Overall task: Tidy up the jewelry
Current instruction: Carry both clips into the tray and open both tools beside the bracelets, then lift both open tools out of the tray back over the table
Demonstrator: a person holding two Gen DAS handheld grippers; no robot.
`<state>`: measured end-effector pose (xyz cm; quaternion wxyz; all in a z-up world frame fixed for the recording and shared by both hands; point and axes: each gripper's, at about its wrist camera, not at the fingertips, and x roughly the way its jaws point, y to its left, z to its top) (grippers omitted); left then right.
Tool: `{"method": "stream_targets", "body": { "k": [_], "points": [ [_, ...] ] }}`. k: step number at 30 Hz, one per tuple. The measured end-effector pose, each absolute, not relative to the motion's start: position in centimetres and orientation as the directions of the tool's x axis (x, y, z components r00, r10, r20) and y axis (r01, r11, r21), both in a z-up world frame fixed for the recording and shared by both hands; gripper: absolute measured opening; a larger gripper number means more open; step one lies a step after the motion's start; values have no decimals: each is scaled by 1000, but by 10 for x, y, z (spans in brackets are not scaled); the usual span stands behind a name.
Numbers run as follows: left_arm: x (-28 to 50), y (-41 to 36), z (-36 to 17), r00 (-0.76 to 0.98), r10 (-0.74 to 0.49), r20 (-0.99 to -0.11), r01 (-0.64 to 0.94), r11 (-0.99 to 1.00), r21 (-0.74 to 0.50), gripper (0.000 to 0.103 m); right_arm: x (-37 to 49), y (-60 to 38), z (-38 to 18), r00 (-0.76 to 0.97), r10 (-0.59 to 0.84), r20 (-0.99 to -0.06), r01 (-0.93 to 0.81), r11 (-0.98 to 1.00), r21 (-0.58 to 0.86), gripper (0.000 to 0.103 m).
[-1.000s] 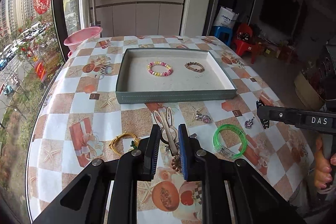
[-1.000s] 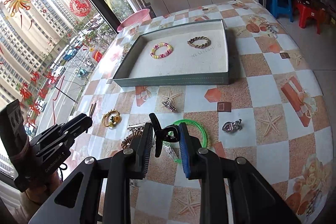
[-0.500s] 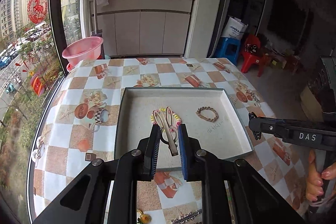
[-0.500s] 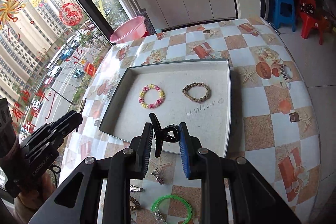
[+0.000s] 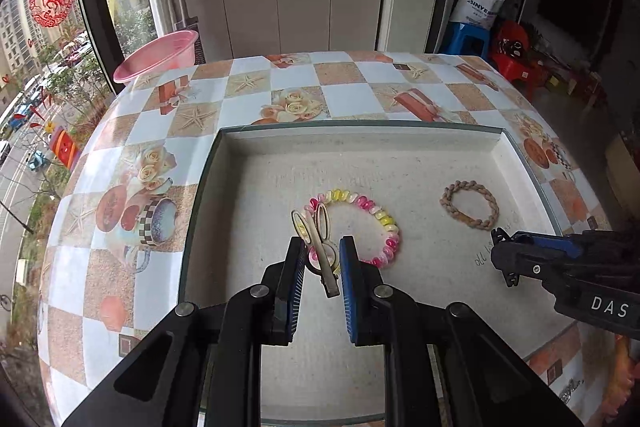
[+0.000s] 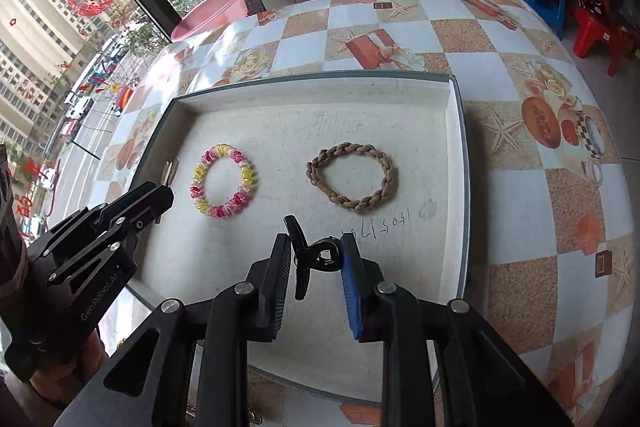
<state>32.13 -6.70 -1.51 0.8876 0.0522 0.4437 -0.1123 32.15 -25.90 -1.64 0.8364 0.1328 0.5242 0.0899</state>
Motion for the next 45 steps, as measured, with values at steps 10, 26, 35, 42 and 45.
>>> {"method": "stream_targets", "body": {
  "k": [10, 26, 35, 42, 45],
  "points": [
    [337, -72, -38, 585, -92, -806, 208, 977, 40, 31, 348, -257, -34, 476, 196, -857, -8, 976, 219, 27],
    [329, -75, -26, 620, -81, -781, 207, 976, 63, 31, 342, -264, -20, 528, 267, -806, -2, 949, 314, 62],
    [303, -65, 8, 700, -109, -706, 189, 981, 35, 103, 322, -289, 8, 587, 348, -731, 41, 889, 456, 81],
    [268, -52, 28, 699, -118, -705, 191, 981, 26, 103, 290, -296, 29, 616, 364, -699, 32, 875, 484, 86],
    [246, -41, 37, 704, -135, -697, 194, 981, 6, 103, 272, -297, 37, 626, 368, -687, 24, 872, 489, 89]
  ]
}}
